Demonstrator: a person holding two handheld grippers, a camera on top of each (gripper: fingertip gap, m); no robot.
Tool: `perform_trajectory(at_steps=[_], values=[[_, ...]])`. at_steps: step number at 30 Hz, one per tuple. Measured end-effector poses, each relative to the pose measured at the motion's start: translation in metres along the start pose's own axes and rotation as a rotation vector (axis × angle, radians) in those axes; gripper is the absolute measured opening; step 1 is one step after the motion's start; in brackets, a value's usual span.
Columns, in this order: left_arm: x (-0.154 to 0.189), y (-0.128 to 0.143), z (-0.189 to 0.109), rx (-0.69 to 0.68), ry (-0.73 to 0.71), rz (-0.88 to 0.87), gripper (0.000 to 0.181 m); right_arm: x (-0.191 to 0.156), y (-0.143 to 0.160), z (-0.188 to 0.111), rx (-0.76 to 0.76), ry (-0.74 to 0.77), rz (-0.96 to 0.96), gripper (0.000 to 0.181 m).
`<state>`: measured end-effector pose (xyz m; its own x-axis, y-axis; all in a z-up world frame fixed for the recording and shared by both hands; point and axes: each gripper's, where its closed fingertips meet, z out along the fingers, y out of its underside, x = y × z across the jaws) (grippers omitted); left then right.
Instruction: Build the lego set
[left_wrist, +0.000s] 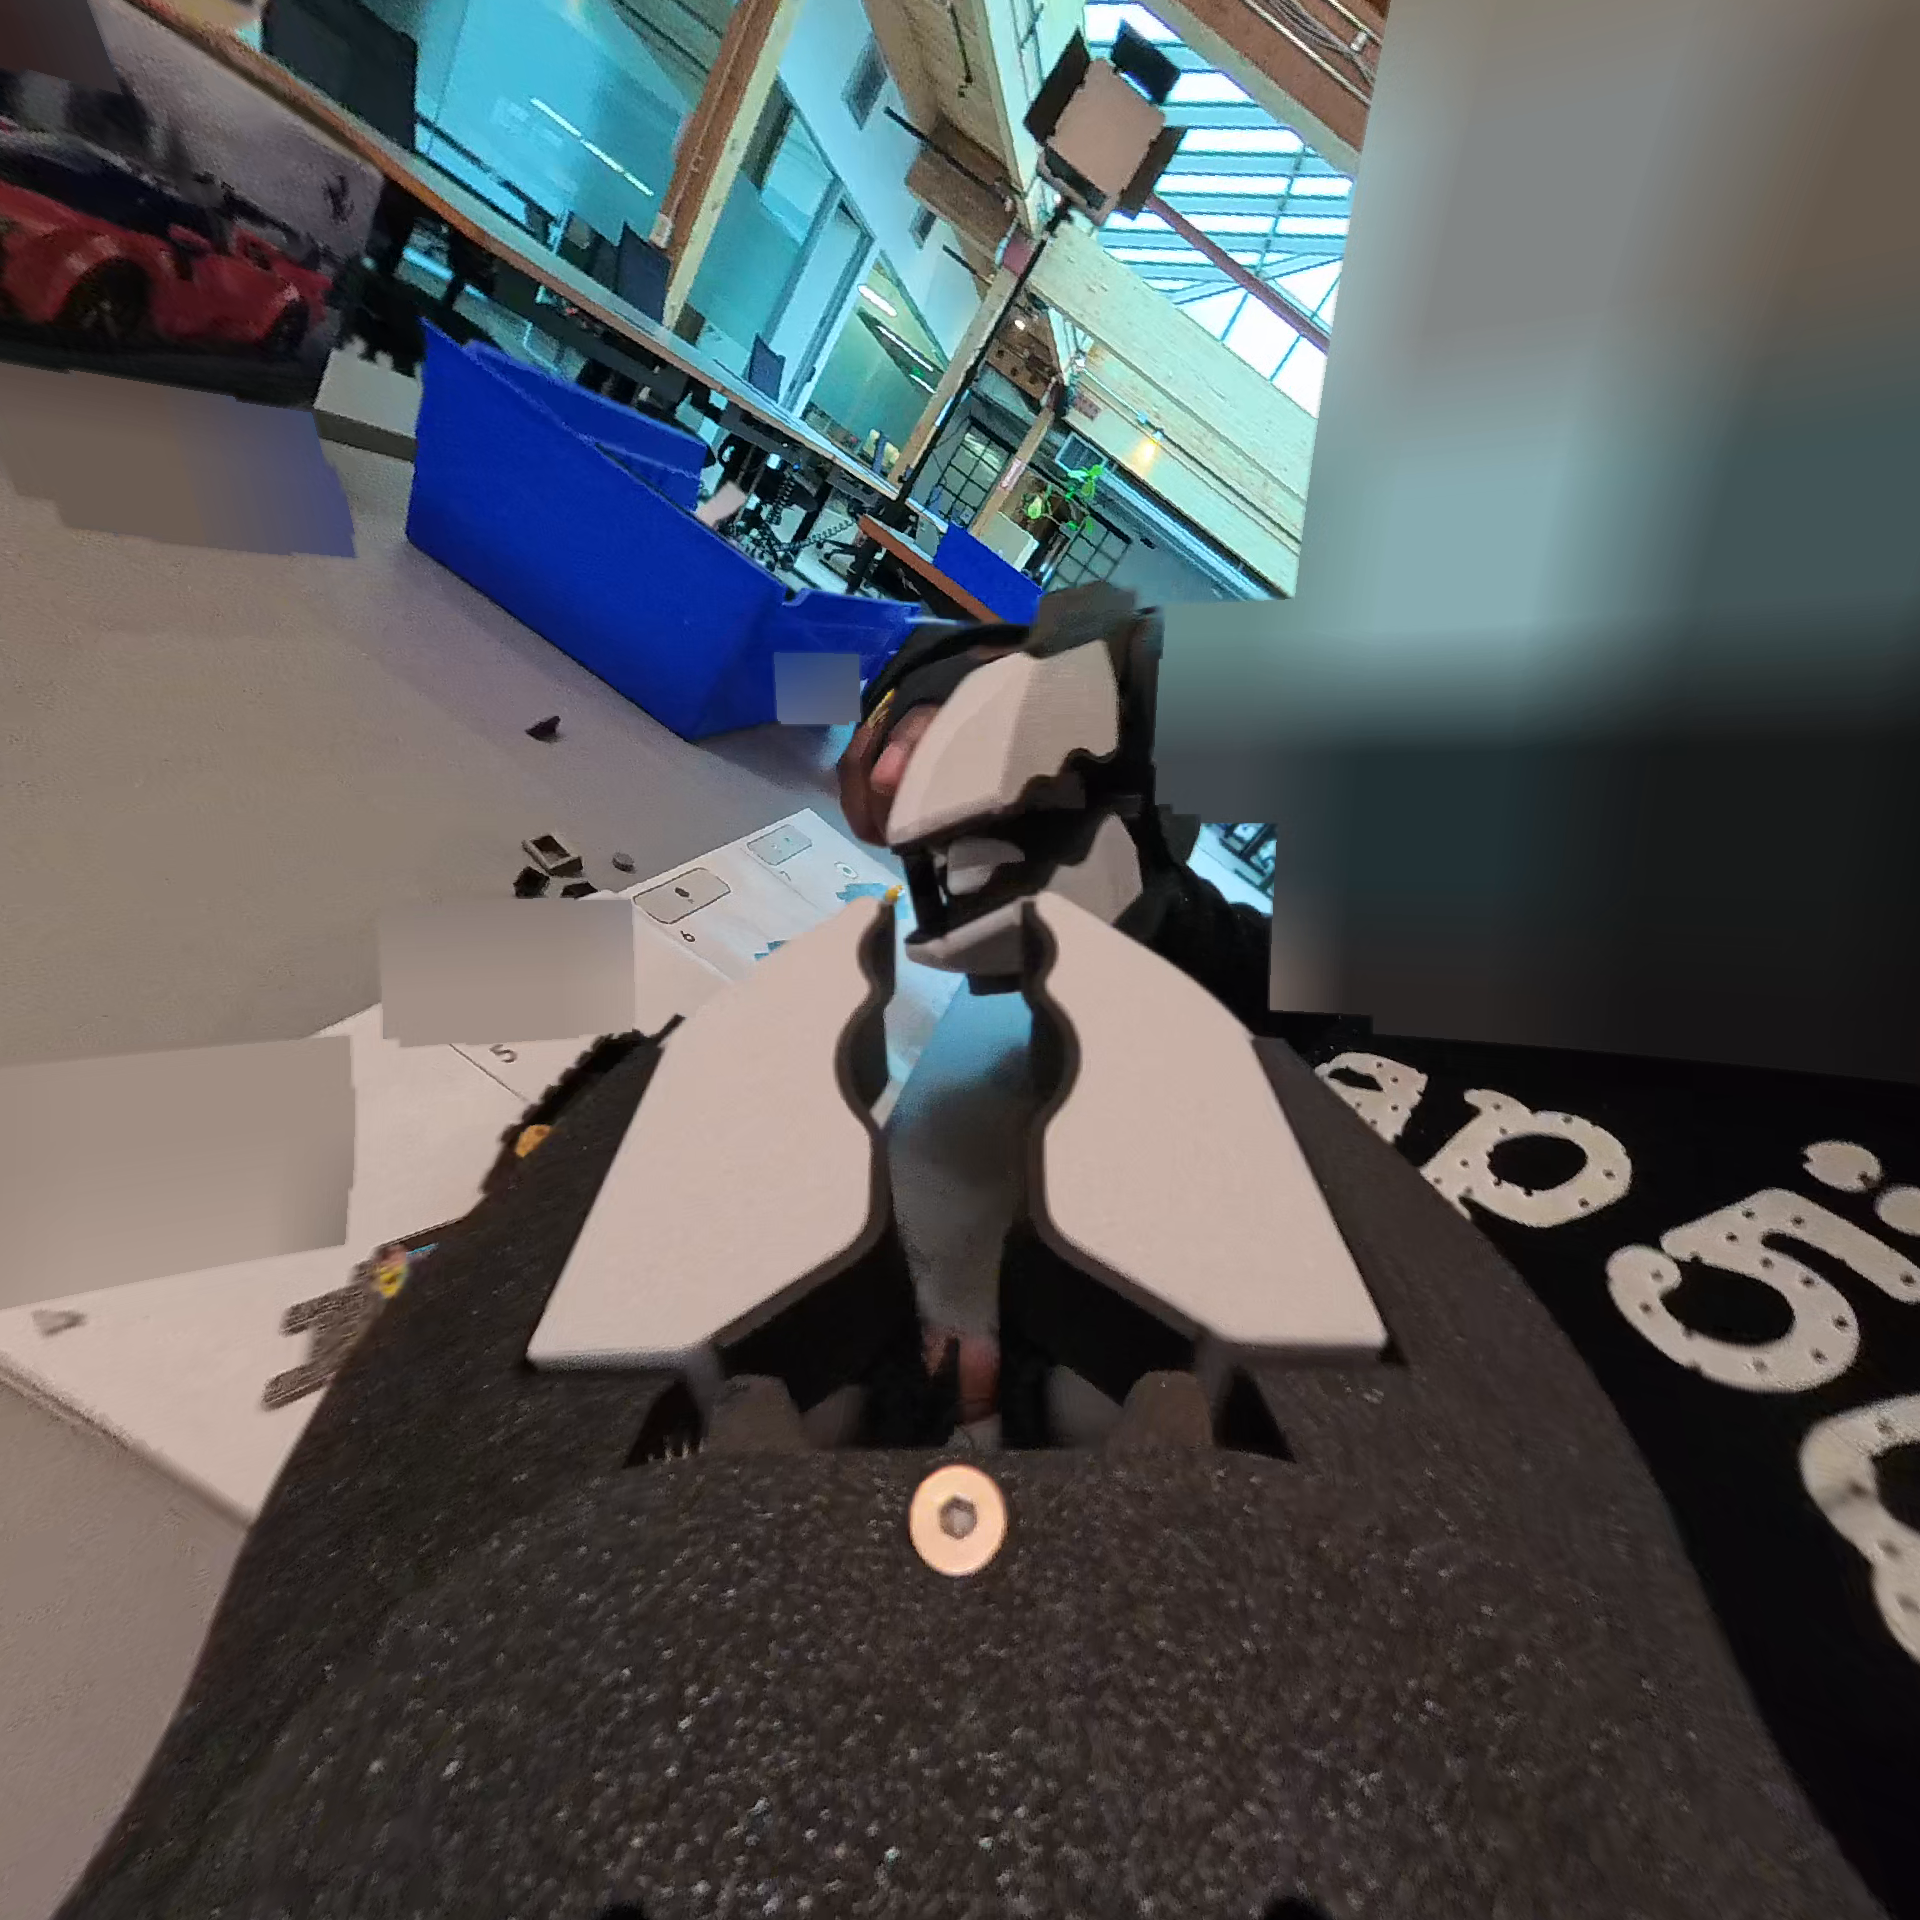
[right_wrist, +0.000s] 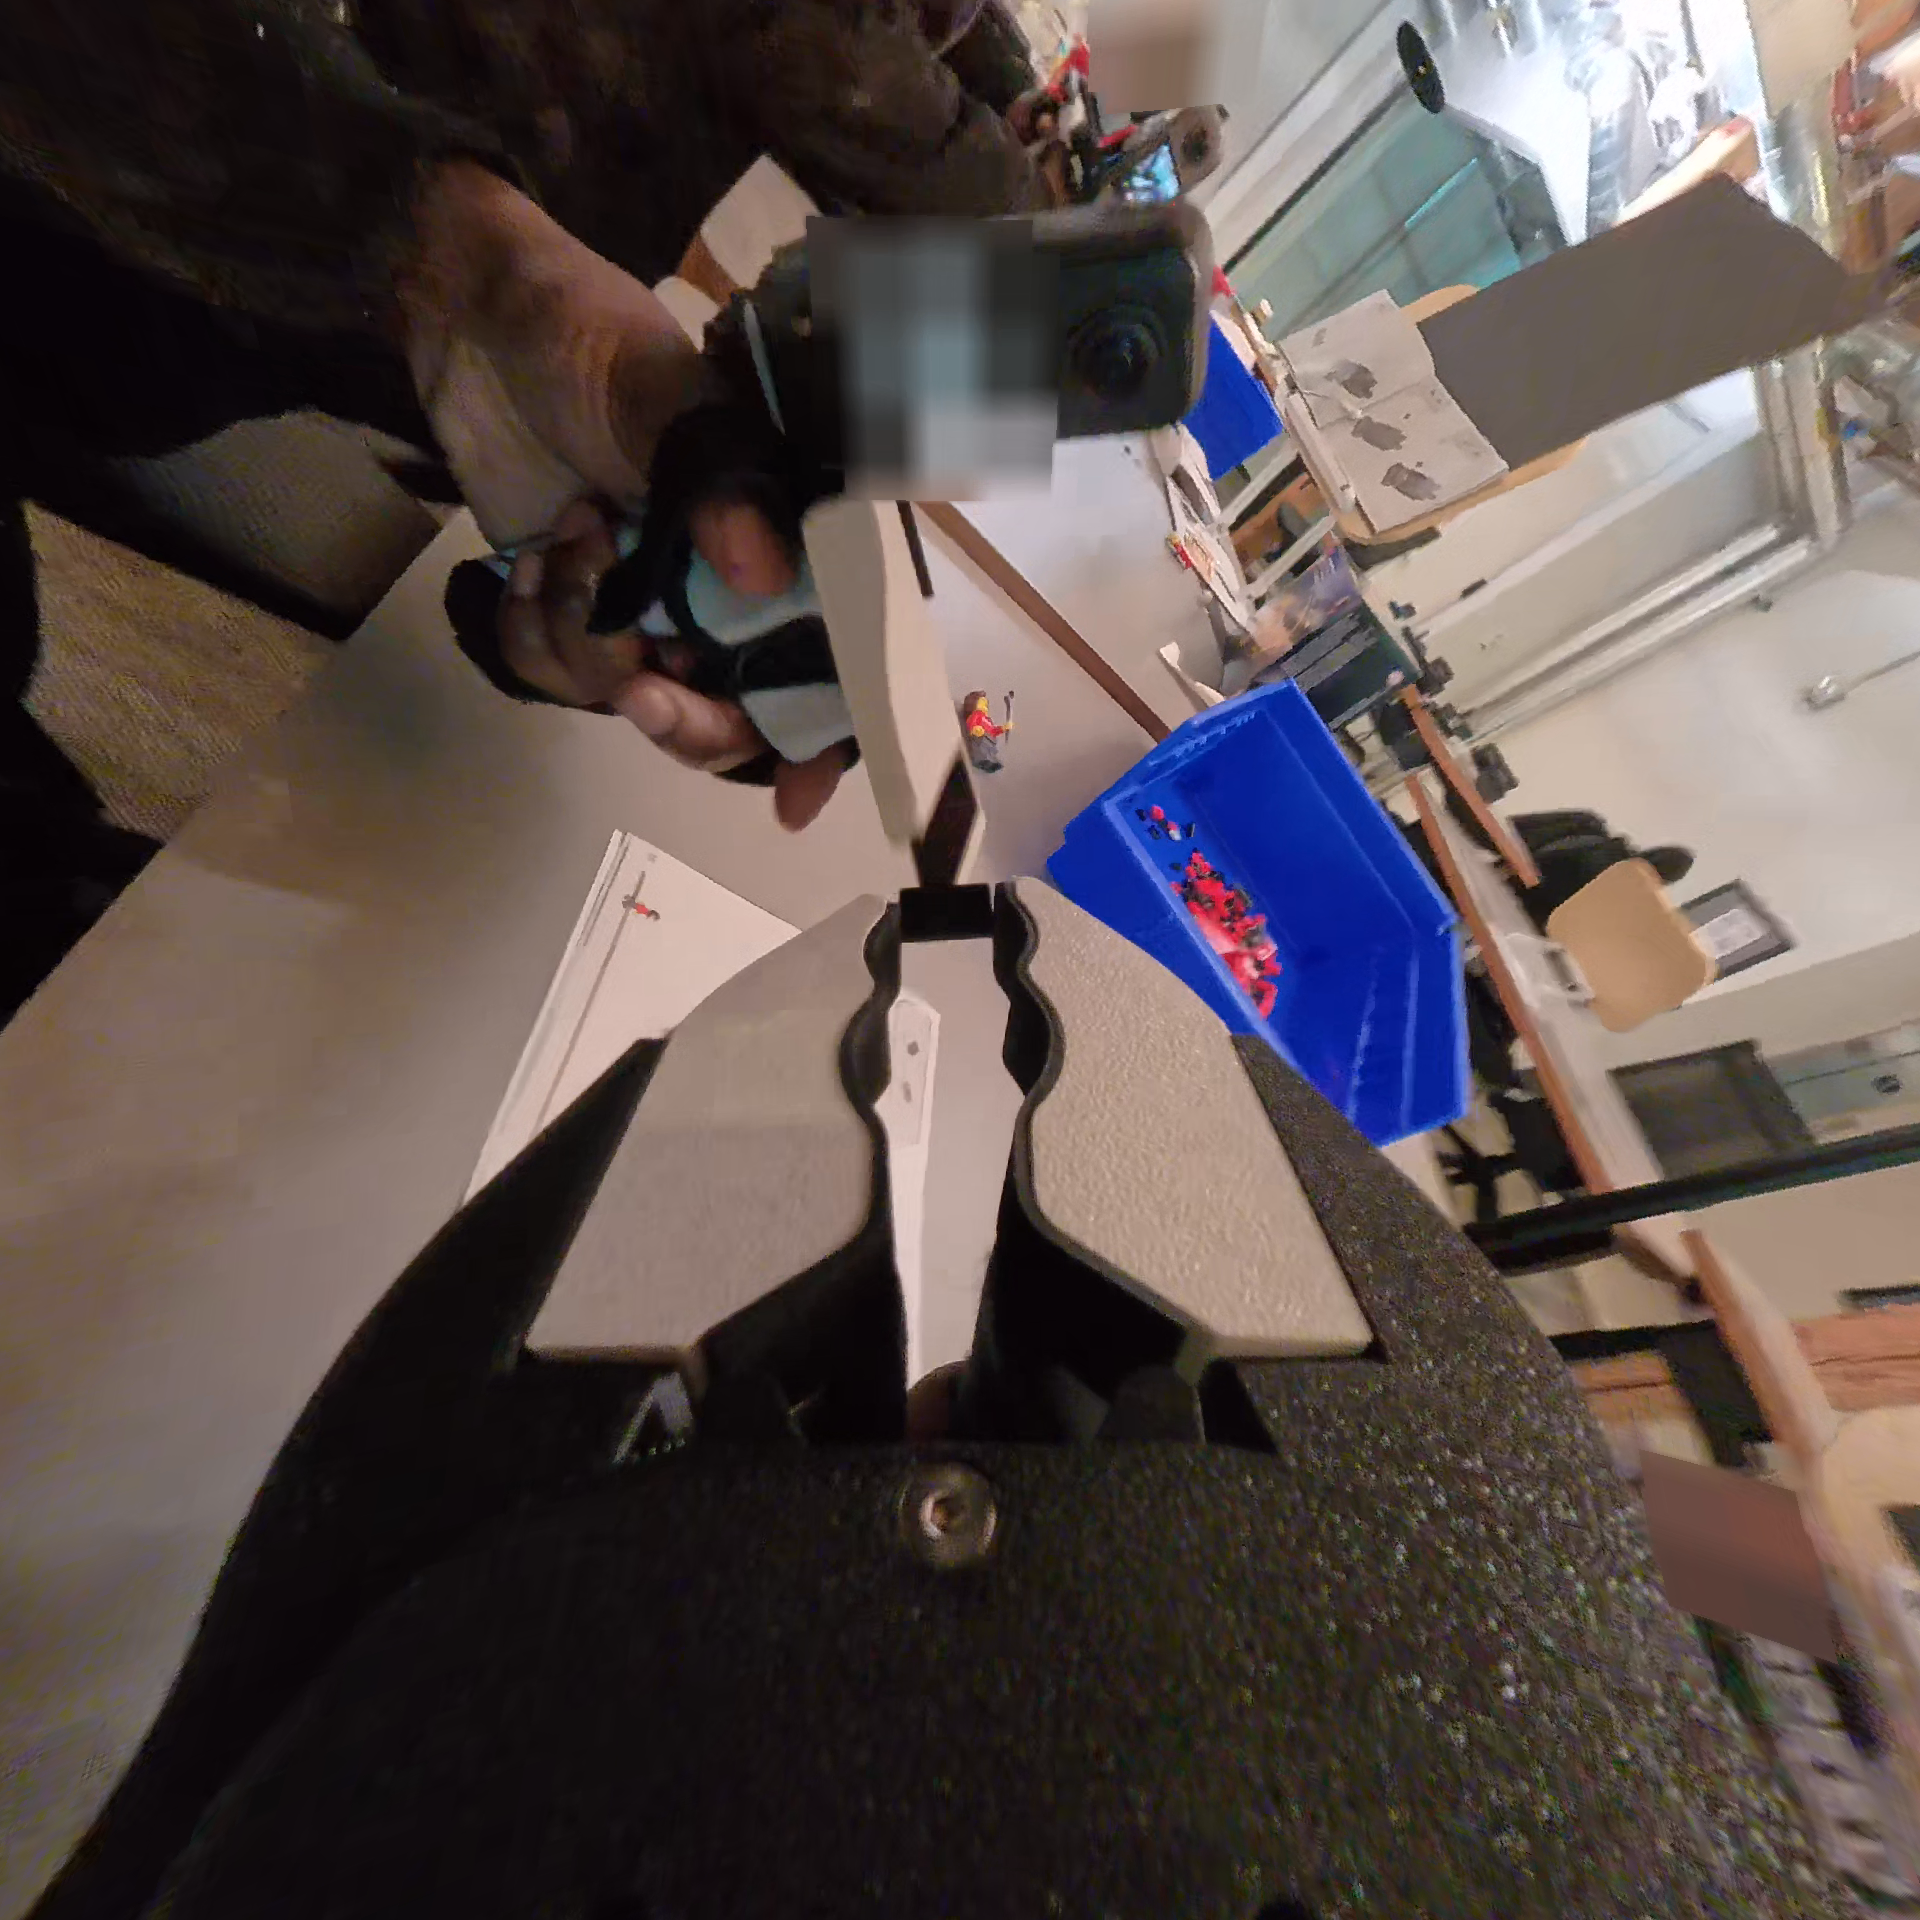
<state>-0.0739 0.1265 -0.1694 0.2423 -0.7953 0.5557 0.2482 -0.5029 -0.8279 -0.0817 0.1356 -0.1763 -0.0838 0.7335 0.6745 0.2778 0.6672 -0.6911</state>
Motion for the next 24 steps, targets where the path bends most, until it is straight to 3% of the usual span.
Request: perform_trajectory(at_steps=[2,7,12,24], values=[[-0.004,-0.003,-0.018,-0.031,-0.024,0.099,0.027,-0.003,0.01,-0.003,0.02,-0.05,0.182,0.017],[-0.043,0.023,-0.057,-0.288,-0.289,0.43,0.032,-0.023,0.041,-0.011,0.015,-0.173,0.509,0.016],[-0.048,0.039,-0.046,-0.352,-0.269,0.409,0.042,-0.032,0.058,-0.01,-0.036,-0.196,0.571,0.016],[-0.054,0.061,-0.025,-0.475,-0.316,0.451,0.039,-0.048,0.074,0.0,-0.171,-0.274,0.644,0.017]])
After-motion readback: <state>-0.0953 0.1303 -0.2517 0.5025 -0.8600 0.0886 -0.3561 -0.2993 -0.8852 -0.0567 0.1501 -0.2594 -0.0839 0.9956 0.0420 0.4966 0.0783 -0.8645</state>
